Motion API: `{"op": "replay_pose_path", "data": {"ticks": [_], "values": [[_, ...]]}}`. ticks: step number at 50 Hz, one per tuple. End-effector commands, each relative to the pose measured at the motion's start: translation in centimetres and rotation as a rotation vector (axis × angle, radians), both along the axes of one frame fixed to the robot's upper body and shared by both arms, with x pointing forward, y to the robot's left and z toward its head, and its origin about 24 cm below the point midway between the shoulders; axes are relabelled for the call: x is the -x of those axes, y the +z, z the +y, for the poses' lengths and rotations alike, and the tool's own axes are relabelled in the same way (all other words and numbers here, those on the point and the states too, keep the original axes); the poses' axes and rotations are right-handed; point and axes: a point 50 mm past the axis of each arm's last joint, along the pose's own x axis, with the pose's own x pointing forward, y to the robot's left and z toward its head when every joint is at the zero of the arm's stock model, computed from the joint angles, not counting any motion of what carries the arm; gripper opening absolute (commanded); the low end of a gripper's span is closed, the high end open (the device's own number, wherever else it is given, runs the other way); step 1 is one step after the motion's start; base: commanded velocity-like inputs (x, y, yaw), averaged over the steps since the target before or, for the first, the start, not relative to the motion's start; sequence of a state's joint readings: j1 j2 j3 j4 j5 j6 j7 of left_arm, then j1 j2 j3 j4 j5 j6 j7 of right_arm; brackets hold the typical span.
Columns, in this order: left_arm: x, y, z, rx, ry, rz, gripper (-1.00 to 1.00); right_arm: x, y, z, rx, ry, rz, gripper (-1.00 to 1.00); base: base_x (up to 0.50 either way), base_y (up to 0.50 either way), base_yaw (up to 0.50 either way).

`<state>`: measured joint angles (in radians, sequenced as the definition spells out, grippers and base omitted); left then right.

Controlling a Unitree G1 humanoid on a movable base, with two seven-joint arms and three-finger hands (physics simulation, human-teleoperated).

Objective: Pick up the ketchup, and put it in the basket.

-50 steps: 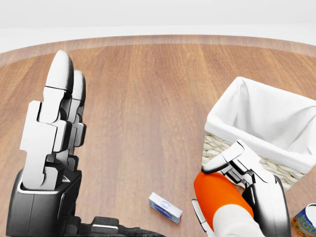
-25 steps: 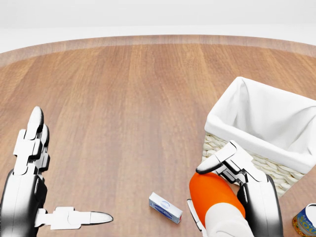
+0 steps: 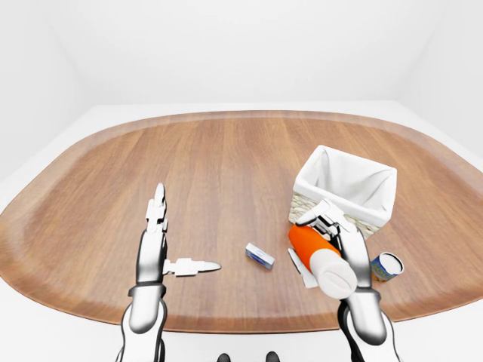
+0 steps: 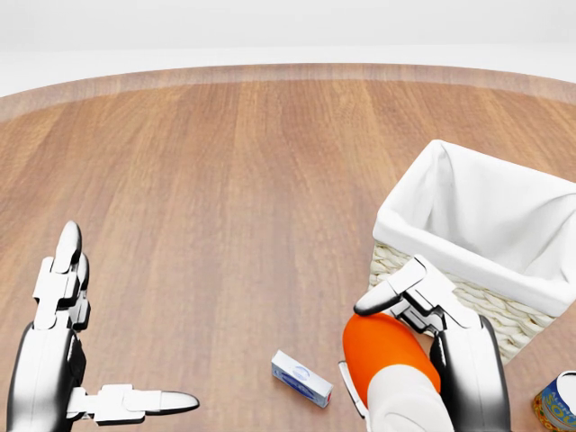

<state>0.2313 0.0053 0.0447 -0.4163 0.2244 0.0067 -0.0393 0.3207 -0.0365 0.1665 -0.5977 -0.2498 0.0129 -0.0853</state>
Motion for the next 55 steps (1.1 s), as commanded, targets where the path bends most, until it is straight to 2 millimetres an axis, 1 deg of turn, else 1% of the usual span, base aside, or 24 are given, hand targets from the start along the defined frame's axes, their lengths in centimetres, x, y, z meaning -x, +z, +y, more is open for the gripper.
{"op": "replay_pose_path", "data": {"ticks": [1,6,13,17,21,26,32,37,42,47,55], "values": [[-0.1,-0.3,0.2,0.003,0.005,0.011,1.00,-0.4,-0.2,-0.4,0.028,-0.055,0.016,-1.00,0.00,0.00,0.00],[0.0,-0.3,0.2,0.002,0.004,0.011,1.00,-0.5,-0.1,-0.8,0.052,-0.079,0.031,-1.00,0.00,0.00,0.00],[0.0,-0.3,0.2,0.005,0.003,0.012,1.00,-1.1,0.9,-1.3,0.111,-0.103,-0.012,-1.00,0.00,0.00,0.00],[0.0,-0.3,0.2,0.004,0.002,0.011,1.00,-1.5,1.0,-1.6,0.132,-0.112,-0.014,-1.00,0.00,0.00,0.00],[0.0,-0.3,0.2,0.005,0.003,0.011,1.00,-1.8,0.6,-1.7,0.140,-0.119,0.004,-1.00,0.00,0.00,0.00],[0.0,-0.2,0.3,0.006,0.005,0.011,1.00,-2.1,1.2,-1.8,0.161,-0.120,-0.021,-1.00,0.00,0.00,0.00],[0.0,-0.1,0.4,0.010,0.008,0.007,1.00,-2.6,1.4,-2.0,0.202,-0.130,-0.030,-1.00,0.00,0.00,0.00],[0.1,0.0,0.5,0.012,0.009,0.005,1.00,-4.0,0.8,-2.7,0.236,-0.152,-0.003,-1.00,0.00,0.00,0.00],[0.1,0.1,0.5,0.014,0.010,0.004,1.00,-4.5,1.5,-3.3,0.276,-0.167,-0.023,-1.00,0.00,0.00,0.00],[0.1,0.1,0.6,0.014,0.014,0.004,1.00,-5.1,1.7,-4.1,0.309,-0.191,-0.020,-1.00,0.00,0.00,0.00],[-0.1,-0.1,0.6,0.012,0.016,0.009,1.00,-7.2,2.8,-5.2,0.419,-0.225,-0.041,-1.00,0.00,0.00,0.00]]}}
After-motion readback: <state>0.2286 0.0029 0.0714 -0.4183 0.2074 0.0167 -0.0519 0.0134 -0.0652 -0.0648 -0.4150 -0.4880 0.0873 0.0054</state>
